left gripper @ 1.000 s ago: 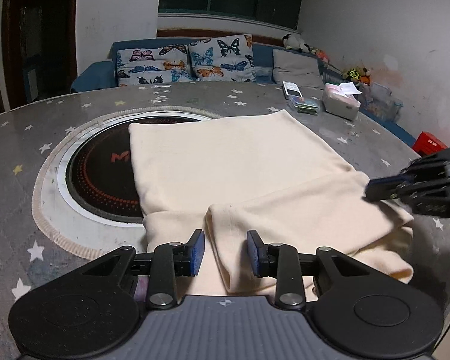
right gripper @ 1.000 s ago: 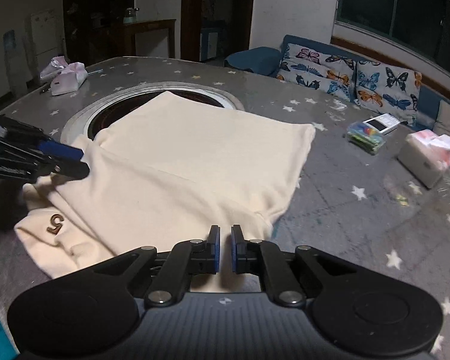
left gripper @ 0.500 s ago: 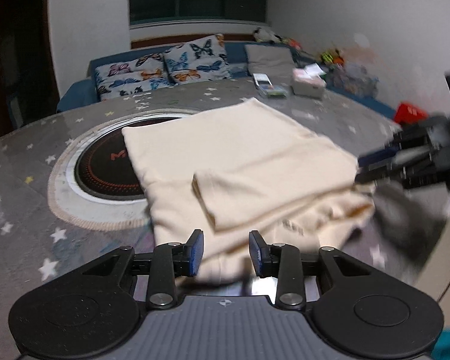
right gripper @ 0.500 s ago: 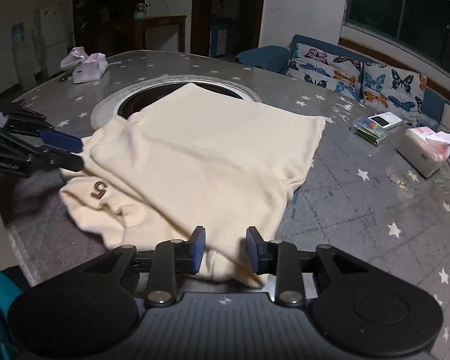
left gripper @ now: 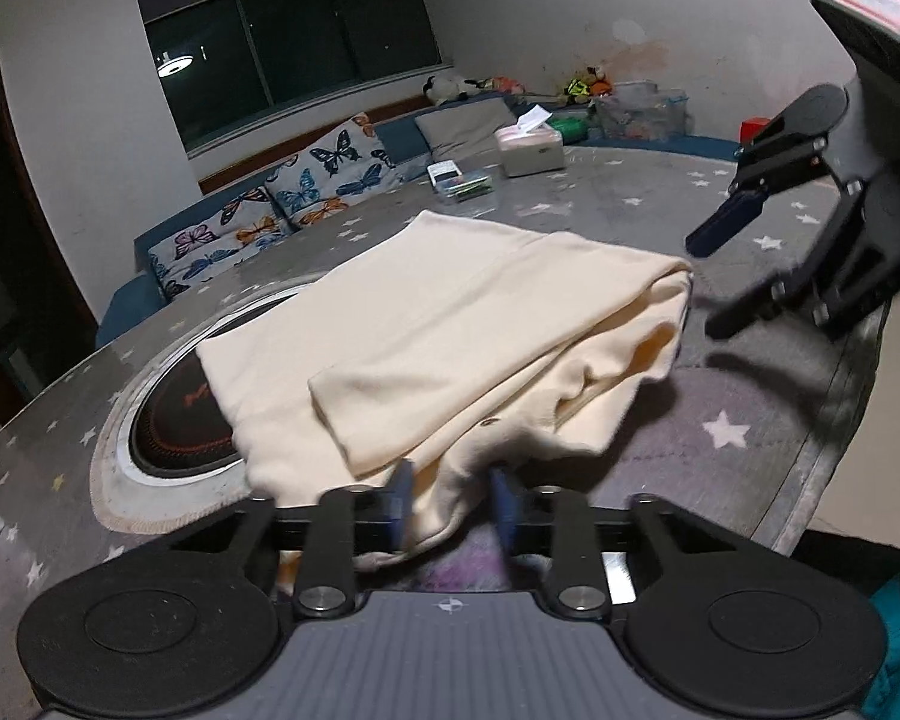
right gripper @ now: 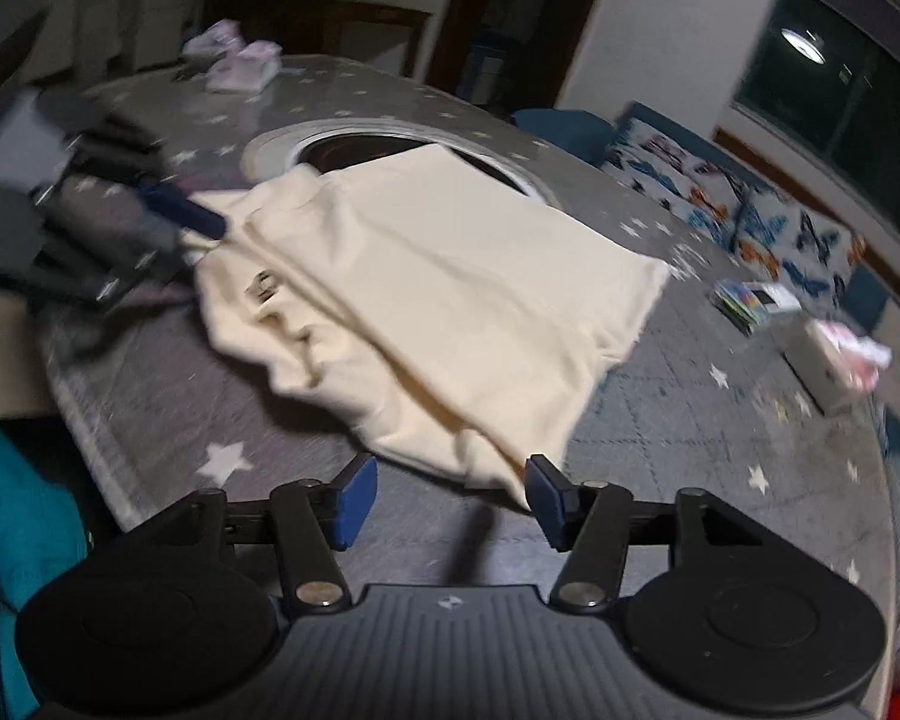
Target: Fold clothes
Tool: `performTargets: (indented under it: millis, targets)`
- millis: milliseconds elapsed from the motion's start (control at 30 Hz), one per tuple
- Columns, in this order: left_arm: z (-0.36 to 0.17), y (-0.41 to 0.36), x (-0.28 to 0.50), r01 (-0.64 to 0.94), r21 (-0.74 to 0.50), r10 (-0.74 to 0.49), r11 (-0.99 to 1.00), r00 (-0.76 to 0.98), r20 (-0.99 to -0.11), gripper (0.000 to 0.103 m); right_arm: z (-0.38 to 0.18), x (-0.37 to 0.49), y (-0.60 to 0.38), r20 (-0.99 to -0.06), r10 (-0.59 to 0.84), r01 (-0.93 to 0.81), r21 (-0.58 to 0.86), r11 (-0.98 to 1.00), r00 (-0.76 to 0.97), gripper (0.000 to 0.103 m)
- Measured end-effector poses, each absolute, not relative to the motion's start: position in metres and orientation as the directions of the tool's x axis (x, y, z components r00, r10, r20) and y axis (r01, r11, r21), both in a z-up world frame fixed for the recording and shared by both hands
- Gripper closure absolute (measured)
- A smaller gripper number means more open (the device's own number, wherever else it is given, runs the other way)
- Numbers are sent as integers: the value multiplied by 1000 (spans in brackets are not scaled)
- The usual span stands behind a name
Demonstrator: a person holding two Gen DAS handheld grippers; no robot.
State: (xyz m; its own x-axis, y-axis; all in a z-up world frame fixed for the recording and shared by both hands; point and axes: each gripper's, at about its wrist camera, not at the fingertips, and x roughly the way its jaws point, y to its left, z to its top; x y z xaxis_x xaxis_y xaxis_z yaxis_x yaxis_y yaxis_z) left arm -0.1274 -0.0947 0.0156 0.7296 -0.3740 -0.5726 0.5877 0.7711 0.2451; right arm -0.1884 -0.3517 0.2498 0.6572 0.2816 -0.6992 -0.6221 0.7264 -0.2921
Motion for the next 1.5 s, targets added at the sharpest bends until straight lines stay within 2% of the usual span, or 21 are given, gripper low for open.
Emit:
performTargets:
  millis: [33, 200, 267, 367, 433, 533, 567, 633, 700, 800, 900, 1000, 1033, 1500]
  targets:
    - [17, -95, -126, 588, 238, -379, 773, 728, -571, 90, 249, -191, -348, -692, 287, -633, -310, 709, 662, 42]
    - [28, -90, -113, 576, 157, -409, 802, 722, -559, 93, 242, -195, -330, -667, 324, -673, -367, 642, 671, 41]
    - [32, -87, -108, 568, 119, -419, 814, 717, -557, 93, 239, -192, -324, -659, 342, -684, -368, 630, 670, 45]
    - [31, -84, -100, 551, 80, -418, 831, 712, -564, 93, 239, -179, -319, -657, 375, -692, -320, 647, 654, 61]
    - [29, -82, -97, 537, 68, -408, 841, 711, -572, 89, 243, -170, -320, -656, 398, -689, -265, 675, 641, 84]
    - [26, -77, -102, 532, 87, -396, 842, 720, -570, 87, 254, -156, -322, -648, 422, -670, -188, 718, 634, 94]
    - [26, -75, -104, 529, 106, -386, 842, 727, -568, 85, 259, -152, -324, -643, 430, -661, -164, 732, 635, 95]
    - [24, -71, -111, 521, 142, -367, 842, 745, -557, 68, 266, -146, -328, -633, 438, -648, -133, 750, 638, 96]
    - [23, -67, -115, 514, 165, -355, 842, 757, -548, 62, 275, -141, -333, -618, 447, -634, -109, 766, 646, 96]
    - [17, -65, -119, 514, 218, -336, 830, 772, -539, 61, 281, -139, -335, -602, 452, -626, -104, 773, 658, 96]
    - [11, -66, -119, 519, 260, -326, 814, 779, -535, 64, 282, -142, -336, -590, 453, -617, -98, 781, 668, 97]
    - [8, -66, -121, 527, 280, -331, 802, 783, -526, 88, 282, -147, -337, -577, 456, -607, -89, 790, 678, 97]
    - [8, -66, -121, 530, 279, -336, 801, 783, -524, 90, 282, -148, -337, -573, 456, -603, -86, 793, 681, 98]
    - [64, -35, -180, 602, 116, -476, 790, 722, -503, 92, 322, -191, -346, -513, 491, -613, -89, 785, 704, 98]
